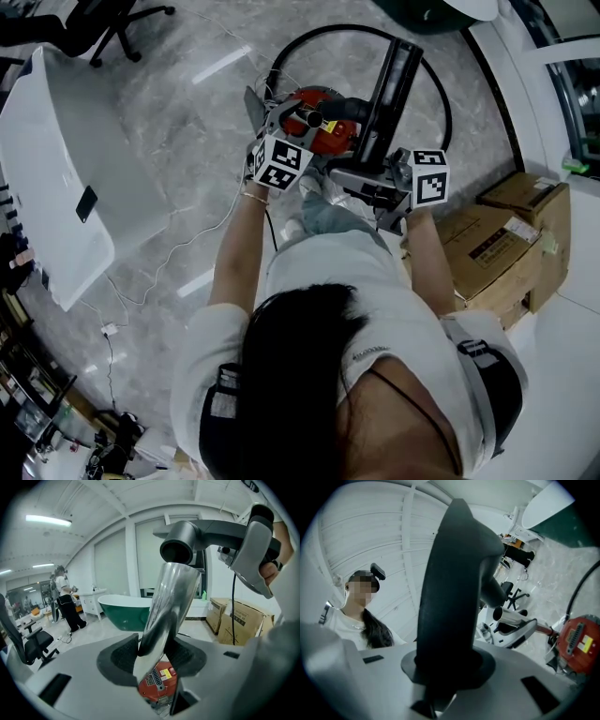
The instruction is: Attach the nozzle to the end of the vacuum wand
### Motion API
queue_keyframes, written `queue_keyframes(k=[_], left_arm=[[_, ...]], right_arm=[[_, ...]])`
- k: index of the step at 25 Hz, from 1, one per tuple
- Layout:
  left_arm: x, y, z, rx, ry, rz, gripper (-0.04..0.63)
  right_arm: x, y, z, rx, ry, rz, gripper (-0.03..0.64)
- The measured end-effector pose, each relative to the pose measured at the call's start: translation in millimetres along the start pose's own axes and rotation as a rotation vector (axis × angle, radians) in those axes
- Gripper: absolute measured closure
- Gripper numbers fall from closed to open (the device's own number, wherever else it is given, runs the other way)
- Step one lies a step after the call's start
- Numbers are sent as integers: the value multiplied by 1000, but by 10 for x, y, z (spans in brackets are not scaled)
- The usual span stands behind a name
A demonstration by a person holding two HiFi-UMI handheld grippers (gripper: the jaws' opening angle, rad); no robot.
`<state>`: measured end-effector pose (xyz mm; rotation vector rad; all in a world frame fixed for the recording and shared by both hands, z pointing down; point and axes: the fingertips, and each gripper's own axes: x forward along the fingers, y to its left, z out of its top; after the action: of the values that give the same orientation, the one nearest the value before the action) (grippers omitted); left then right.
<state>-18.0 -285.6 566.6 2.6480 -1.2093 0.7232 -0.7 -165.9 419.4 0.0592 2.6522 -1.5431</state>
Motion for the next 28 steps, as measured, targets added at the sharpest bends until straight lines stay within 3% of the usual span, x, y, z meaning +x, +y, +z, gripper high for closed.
queue_keyframes(k=[9, 16, 22, 28], left_arm=[[-43, 21, -12, -18, -17, 1, 417], [-37, 27, -17, -18, -21, -8, 417], [-22, 17, -3, -20, -31, 0, 417], [-60, 42, -26, -23, -35, 2, 417]], right_arm=[[14, -29, 56, 70, -55, 44, 545], [52, -69, 31, 100, -35, 54, 546], [55, -9, 26, 146, -31, 114, 549], [103, -86, -72, 189, 24, 92, 549]])
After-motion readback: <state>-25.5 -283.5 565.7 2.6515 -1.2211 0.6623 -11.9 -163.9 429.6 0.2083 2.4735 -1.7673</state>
